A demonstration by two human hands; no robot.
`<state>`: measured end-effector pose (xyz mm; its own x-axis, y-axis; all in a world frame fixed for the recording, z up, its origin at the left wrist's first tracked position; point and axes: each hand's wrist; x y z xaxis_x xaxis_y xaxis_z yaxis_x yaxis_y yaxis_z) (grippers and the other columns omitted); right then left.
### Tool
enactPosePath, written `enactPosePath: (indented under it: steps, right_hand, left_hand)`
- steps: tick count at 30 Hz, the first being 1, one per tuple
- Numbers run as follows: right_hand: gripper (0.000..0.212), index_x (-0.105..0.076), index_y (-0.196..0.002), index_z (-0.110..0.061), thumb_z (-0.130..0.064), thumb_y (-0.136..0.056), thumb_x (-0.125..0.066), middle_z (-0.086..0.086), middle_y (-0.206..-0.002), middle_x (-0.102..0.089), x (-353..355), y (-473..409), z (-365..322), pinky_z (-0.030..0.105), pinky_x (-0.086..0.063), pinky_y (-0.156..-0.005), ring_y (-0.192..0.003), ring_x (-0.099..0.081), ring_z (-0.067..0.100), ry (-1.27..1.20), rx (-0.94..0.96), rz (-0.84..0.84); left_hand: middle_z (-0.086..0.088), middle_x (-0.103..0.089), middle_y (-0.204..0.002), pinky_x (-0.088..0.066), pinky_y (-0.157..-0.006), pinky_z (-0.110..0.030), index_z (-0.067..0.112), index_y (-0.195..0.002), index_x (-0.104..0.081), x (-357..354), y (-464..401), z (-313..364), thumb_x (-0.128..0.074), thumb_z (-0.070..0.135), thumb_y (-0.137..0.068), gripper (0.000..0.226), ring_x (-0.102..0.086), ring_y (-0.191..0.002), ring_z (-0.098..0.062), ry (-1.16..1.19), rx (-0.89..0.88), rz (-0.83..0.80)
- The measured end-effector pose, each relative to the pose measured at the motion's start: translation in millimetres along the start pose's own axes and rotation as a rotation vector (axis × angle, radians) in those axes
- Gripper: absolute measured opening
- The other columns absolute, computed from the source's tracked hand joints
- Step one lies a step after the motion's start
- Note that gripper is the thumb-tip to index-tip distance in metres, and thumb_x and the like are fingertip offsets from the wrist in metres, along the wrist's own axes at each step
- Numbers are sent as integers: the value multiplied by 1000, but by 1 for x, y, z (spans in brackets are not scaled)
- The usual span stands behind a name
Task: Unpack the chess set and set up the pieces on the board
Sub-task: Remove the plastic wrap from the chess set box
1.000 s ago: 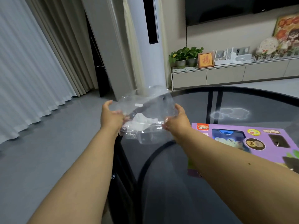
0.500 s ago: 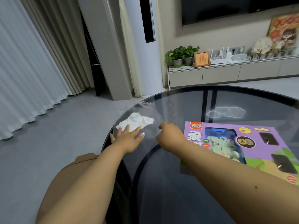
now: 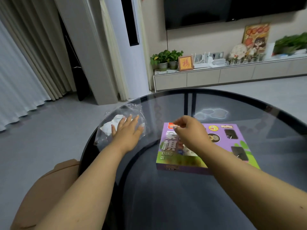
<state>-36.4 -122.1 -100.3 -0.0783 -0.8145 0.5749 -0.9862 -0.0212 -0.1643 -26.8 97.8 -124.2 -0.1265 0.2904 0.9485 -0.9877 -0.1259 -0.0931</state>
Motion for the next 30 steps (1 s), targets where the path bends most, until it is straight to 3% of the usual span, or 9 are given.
enactPosePath:
  steps: [5, 8, 10, 13, 15, 18, 23, 26, 30]
  right_hand:
    - [19, -61, -105, -23, -20, -87, -57, -6, -101, -66, 49, 15, 43, 32, -50, -77, -93, -62, 17, -86, -139, 123]
    - [17, -59, -105, -22, -21, -88, -56, -8, -95, -64, 78, 28, 64, 23, -42, -61, -87, -58, 15, -50, -192, 190]
    - [12, -59, -100, -17, -19, -88, -57, -2, -96, -61, 95, 38, 76, 21, -41, -60, -79, -57, 20, 21, -231, 214]
    - [24, -59, -79, -6, -29, -83, -61, 13, -88, -65, 106, 48, 94, 30, -39, -65, -82, -55, 33, 215, -379, 154]
    - [38, -61, -77, -7, -44, -84, -58, 17, -90, -65, 106, 56, 104, 31, -39, -68, -87, -58, 35, 262, -486, 56]
    - [37, -60, -72, -8, -43, -84, -60, 16, -83, -65, 103, 63, 113, 33, -42, -68, -81, -61, 34, 26, -520, 50]
    - [21, -52, -68, -10, -16, -85, -61, 8, -64, -54, 111, 68, 103, 26, -31, -52, -56, -48, 23, -270, -503, 69]
    - [18, -51, -68, -9, -9, -85, -57, 11, -68, -58, 111, 67, 95, 27, -36, -56, -61, -52, 25, -339, -486, 83]
    - [19, -52, -68, -8, -8, -87, -55, 16, -76, -62, 110, 62, 90, 33, -41, -64, -68, -57, 27, -408, -466, 132]
  left_hand:
    - [1, -9, -162, 5, -116, -50, 16, -153, -16, -26, 40, 61, -22, 55, -99, 67, 1, -148, -16, 137, 84, -85]
    - [-8, -30, -154, -9, -116, -55, 9, -142, -39, -46, 60, 76, -24, 52, -99, 63, -16, -145, -24, 180, 177, -126]
    - [-9, -45, -143, -18, -113, -54, 10, -130, -50, -57, 69, 79, -26, 51, -98, 57, -30, -138, -29, 189, 205, -78]
    - [-12, -56, -129, -28, -109, -47, 10, -123, -59, -63, 78, 81, -31, 48, -97, 54, -43, -124, -31, 186, 236, 22]
    - [-13, -59, -118, -35, -103, -42, 8, -115, -62, -62, 85, 86, -33, 47, -97, 52, -49, -112, -31, 222, 241, 51]
    - [-11, -61, -109, -41, -96, -39, 8, -105, -62, -59, 100, 95, -38, 44, -97, 44, -52, -105, -30, 328, 264, 66]
    - [-4, -63, -102, -50, -78, -37, 16, -106, -53, -46, 126, 100, -43, 37, -98, 24, -60, -91, -22, 678, 379, 107]
    - [-7, -66, -99, -53, -68, -34, 15, -109, -48, -32, 137, 105, -42, 25, -102, 13, -63, -82, -19, 1077, 435, 133]
    - [-13, -66, -109, -56, -71, -41, 12, -121, -45, -24, 140, 104, -42, 18, -103, 20, -67, -96, -26, 1475, 492, 77]
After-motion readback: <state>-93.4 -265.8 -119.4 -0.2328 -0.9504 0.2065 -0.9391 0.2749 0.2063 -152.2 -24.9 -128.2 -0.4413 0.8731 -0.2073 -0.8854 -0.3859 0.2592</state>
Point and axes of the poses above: each hand's wrist, its own y-axis away from the middle knuckle, its own x-axis out of the back of the hand, z = x × y
